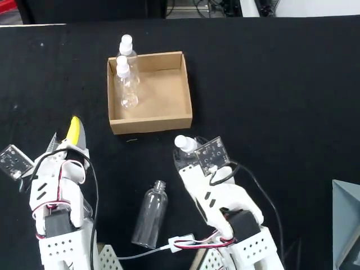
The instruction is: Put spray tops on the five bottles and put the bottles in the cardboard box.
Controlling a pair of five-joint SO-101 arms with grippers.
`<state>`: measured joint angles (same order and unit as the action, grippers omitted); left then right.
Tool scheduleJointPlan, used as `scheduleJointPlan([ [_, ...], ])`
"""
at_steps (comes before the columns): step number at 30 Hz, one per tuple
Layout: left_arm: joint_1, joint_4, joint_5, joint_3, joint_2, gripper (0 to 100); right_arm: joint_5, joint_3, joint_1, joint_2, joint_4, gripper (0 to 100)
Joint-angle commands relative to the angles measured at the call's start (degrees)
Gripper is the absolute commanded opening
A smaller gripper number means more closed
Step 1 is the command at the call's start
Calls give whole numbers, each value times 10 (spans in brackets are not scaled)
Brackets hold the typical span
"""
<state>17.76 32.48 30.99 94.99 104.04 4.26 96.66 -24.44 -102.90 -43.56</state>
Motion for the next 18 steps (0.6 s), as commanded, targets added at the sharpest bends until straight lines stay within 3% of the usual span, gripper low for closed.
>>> scheduleJointPlan([
  [1, 6, -2, -15, 4, 6, 209, -4, -6, 11, -58, 6, 117],
  [6, 3, 14, -71, 24, 5, 209, -4, -6, 11, -58, 6, 117],
  [18, 0, 77, -76, 24, 5, 209, -4, -3, 11, -58, 6, 117],
])
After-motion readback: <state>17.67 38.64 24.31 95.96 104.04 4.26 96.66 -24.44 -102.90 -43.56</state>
